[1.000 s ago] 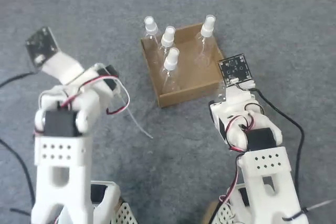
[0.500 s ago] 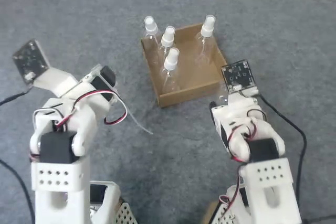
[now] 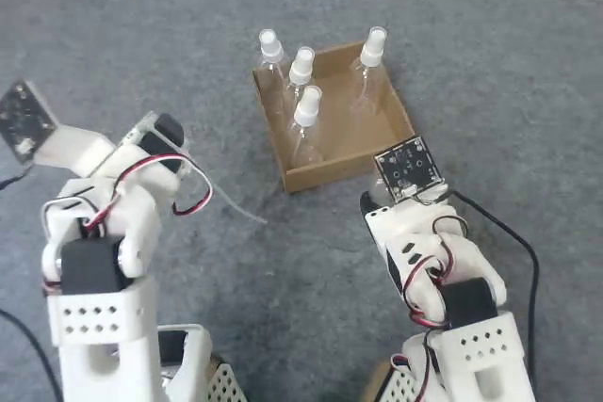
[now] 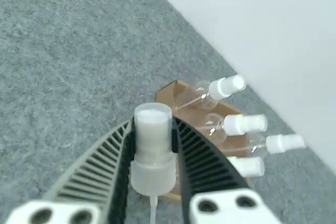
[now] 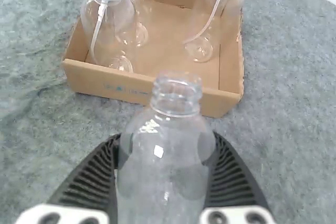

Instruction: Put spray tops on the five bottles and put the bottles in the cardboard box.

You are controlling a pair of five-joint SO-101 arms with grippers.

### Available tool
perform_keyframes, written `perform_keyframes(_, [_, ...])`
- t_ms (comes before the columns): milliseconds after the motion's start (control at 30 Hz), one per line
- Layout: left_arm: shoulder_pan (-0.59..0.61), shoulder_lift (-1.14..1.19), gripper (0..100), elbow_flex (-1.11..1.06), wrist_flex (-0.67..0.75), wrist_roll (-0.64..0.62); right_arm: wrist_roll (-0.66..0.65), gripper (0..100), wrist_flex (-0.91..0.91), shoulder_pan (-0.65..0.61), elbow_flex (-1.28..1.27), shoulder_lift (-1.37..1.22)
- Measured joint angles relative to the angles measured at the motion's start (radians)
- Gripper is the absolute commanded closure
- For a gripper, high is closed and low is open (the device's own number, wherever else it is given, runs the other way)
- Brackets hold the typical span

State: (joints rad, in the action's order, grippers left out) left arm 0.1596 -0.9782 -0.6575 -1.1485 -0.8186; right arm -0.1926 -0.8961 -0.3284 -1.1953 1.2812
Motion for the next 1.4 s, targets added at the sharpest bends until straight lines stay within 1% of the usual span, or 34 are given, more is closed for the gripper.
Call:
perform_keyframes(167, [0.006, 0.0, 99, 0.0, 0.014, -0.029, -0.003, 96.8, 0.072, -0.012, -0.052, 0.003])
perform_keyframes(367, [0.009, 0.0, 99, 0.0, 0.017, -0.066, -0.081, 96.8, 0.087, -0.115, -0.089, 0.003])
perform_keyframes(500, [0.008, 0.0, 99, 0.0, 0.017, -0.095, -0.1, 96.7, 0.087, -0.155, -0.1, 0.003])
perform_keyframes(667, [0.008, 0.0, 99, 0.0, 0.075, -0.117, -0.103, 96.5, 0.087, -0.166, -0.1, 0.003])
perform_keyframes(733, [0.009, 0.0, 99, 0.0, 0.092, -0.118, -0.103, 96.5, 0.087, -0.201, -0.101, 0.005])
perform_keyframes(867, [0.006, 0.0, 99, 0.0, 0.097, -0.12, -0.106, 96.6, 0.091, -0.256, -0.155, 0.044])
perform_keyframes(933, [0.006, 0.0, 99, 0.0, 0.097, -0.12, -0.138, 96.8, 0.097, -0.293, -0.181, 0.074])
perform_keyframes(1100, [-0.071, 0.0, 99, 0.0, 0.097, -0.121, -0.209, 96.8, 0.097, -0.361, -0.252, 0.176])
perform_keyframes(1200, [-0.115, 0.0, 99, 0.0, 0.097, -0.121, -0.213, 96.8, 0.097, -0.373, -0.292, 0.255])
perform_keyframes(1400, [-0.118, 0.0, 99, 0.0, 0.097, -0.123, -0.218, 96.8, 0.097, -0.381, -0.35, 0.396])
